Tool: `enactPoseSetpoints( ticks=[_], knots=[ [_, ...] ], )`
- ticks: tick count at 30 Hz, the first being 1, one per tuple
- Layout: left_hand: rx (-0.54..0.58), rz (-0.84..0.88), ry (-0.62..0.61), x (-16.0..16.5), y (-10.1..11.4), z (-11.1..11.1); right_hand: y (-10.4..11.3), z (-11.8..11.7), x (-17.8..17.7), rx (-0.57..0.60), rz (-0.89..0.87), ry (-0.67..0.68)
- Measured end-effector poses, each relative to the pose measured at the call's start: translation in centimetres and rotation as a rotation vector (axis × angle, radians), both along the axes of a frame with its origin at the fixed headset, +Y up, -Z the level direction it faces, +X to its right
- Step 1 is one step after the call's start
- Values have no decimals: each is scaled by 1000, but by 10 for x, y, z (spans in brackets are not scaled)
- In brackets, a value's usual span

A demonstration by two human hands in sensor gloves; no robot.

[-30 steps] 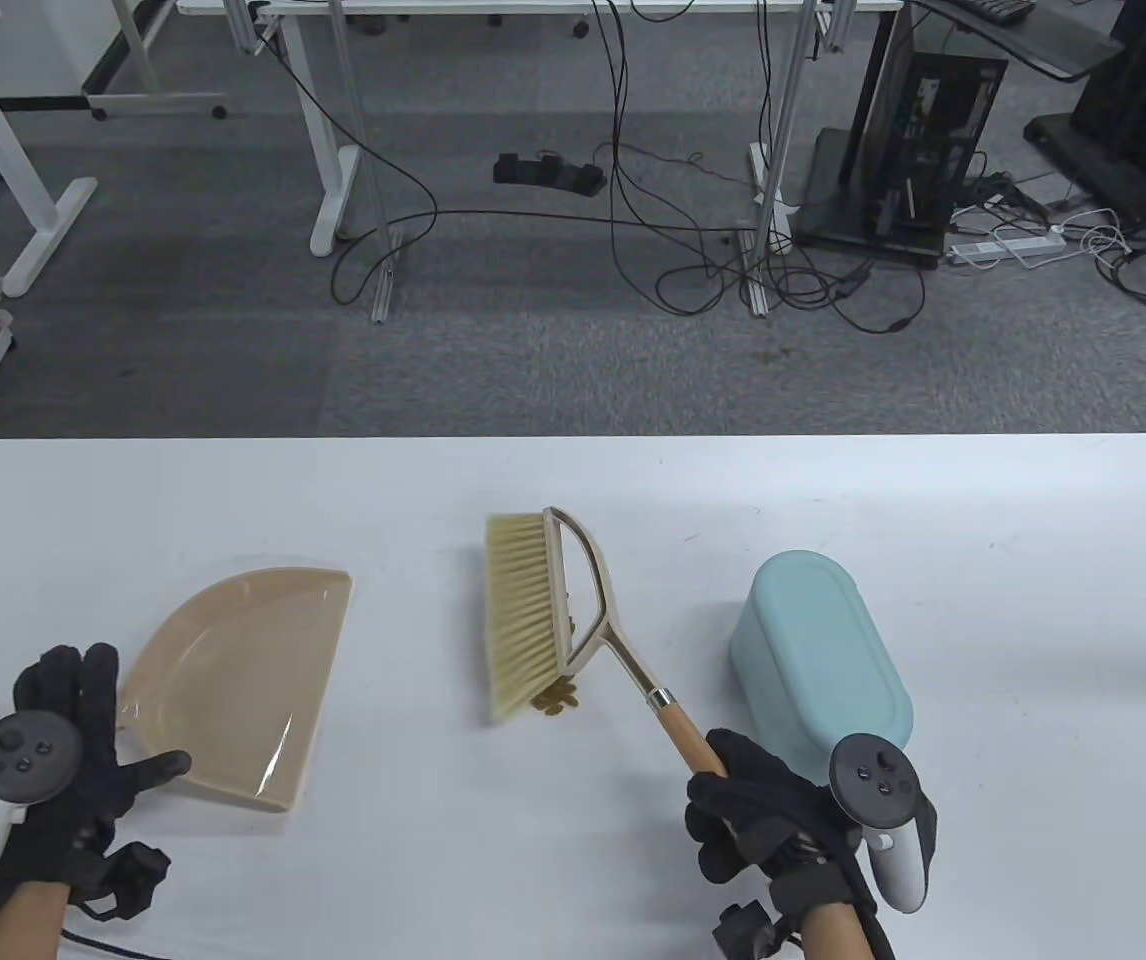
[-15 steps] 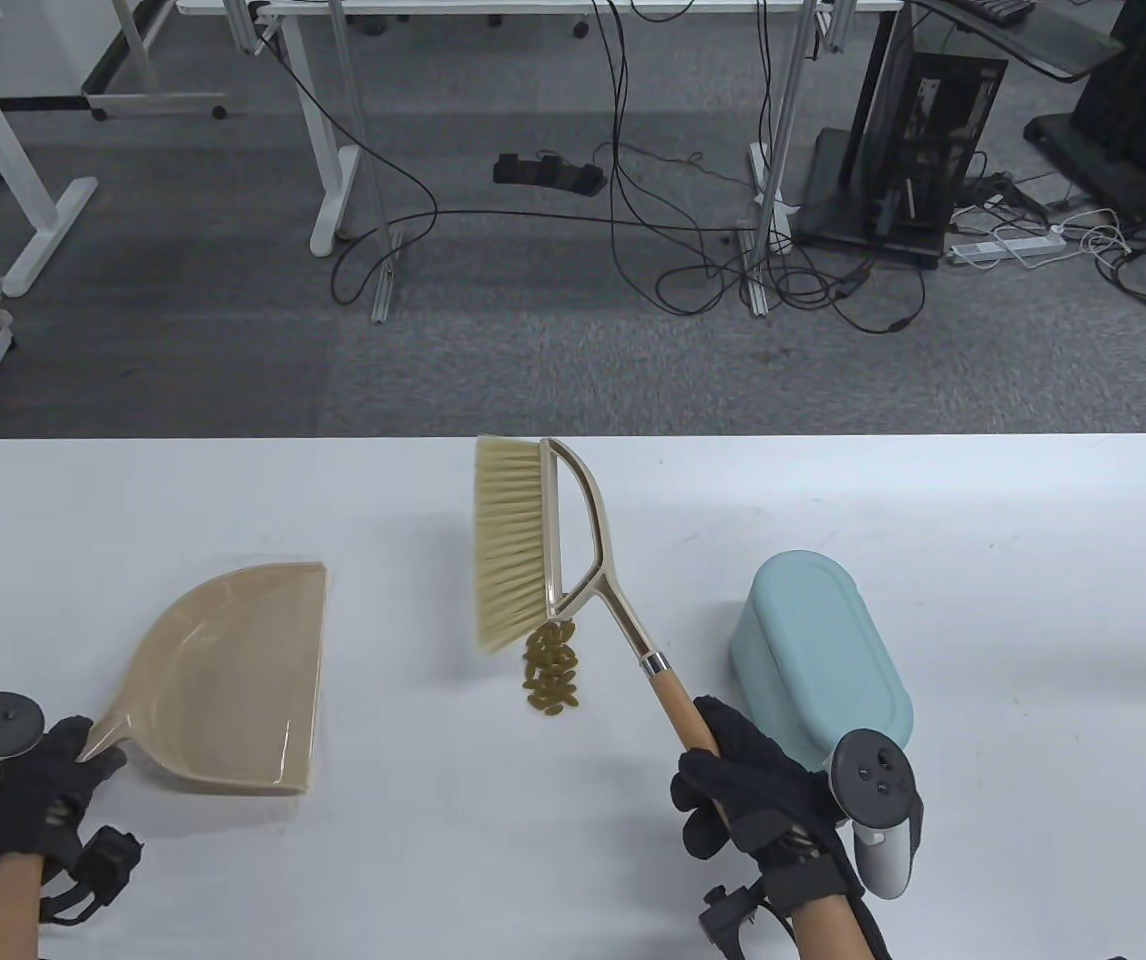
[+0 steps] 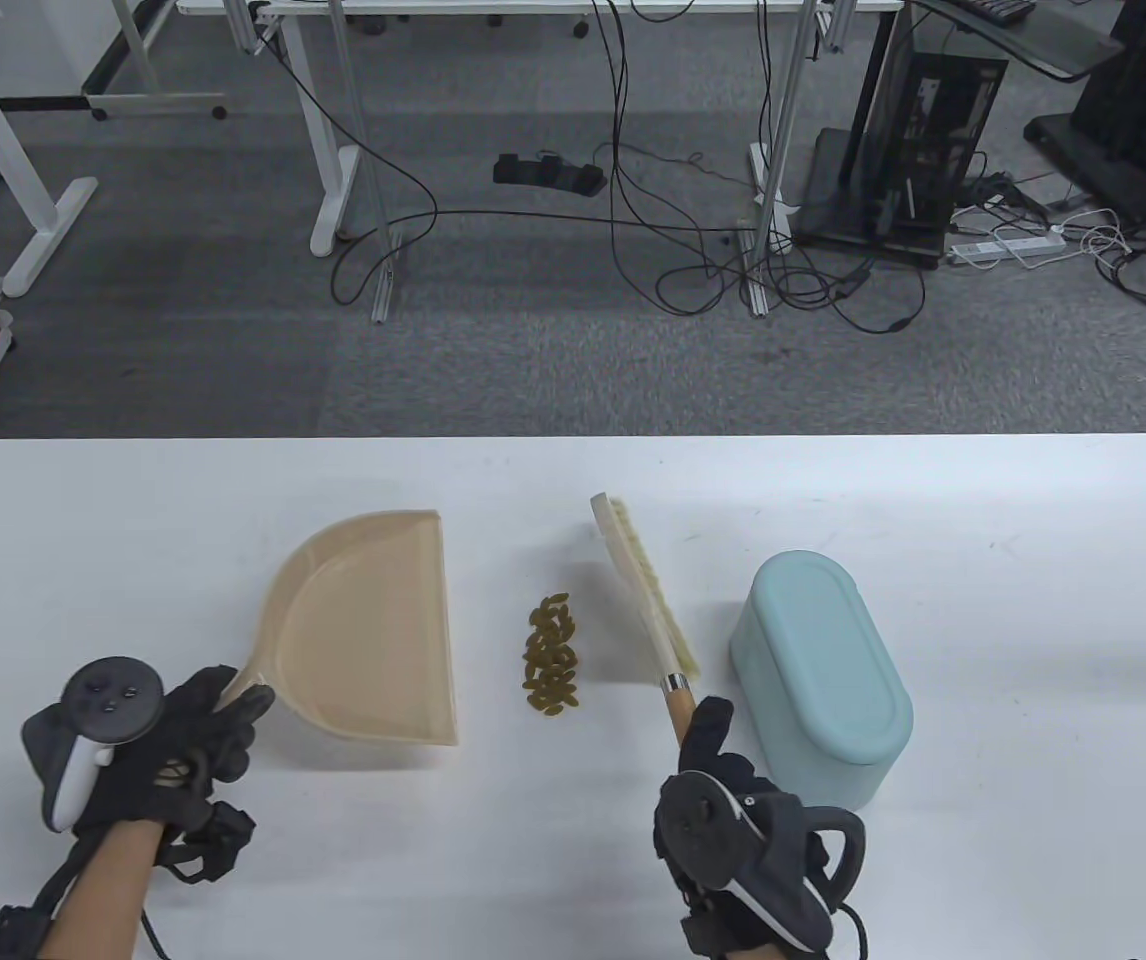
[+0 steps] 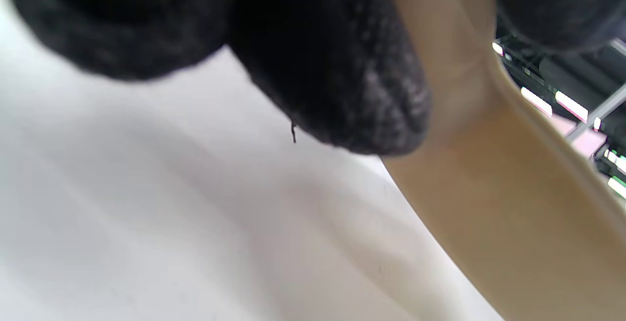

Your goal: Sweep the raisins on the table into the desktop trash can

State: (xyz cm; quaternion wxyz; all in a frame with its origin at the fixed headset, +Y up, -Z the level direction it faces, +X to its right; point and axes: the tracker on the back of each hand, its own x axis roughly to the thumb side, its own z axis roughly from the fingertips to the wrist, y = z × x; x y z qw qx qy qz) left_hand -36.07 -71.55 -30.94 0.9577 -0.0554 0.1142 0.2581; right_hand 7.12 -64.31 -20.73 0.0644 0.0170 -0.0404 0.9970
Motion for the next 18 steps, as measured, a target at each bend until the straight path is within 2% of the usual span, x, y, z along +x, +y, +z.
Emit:
enactPoseSetpoints(
  ticks=[1, 4, 7, 11, 12, 13, 14, 15, 16, 18],
  knots=[
    [-8, -52, -15, 11, -2, -2, -3, 0, -7, -101, -38, 16],
    [-33, -246, -56, 36, -10, -5, -9, 1, -23, -264, -176, 75],
    [-42, -323, -65, 45, -10, -6, -17, 1, -31, -369, -267, 124],
    [-29, -375, -71, 52, -9, -5, -34, 10, -42, -473, -539, 252],
    [-29, -373, -68, 52, -10, -4, -37, 11, -42, -480, -586, 268],
    [-31, -371, -66, 51, -11, -3, -46, 11, -42, -465, -760, 303],
    [-30, -367, -64, 51, -13, -3, -49, 11, -41, -446, -829, 306],
    [-37, -358, -60, 49, -15, -2, -54, 9, -39, -355, -978, 278],
    [-40, -348, -58, 48, -17, -2, -55, 8, -36, -267, -1041, 234],
    [-51, -328, -47, 45, -20, -1, -54, 4, -31, -194, -1050, 242]
  ],
)
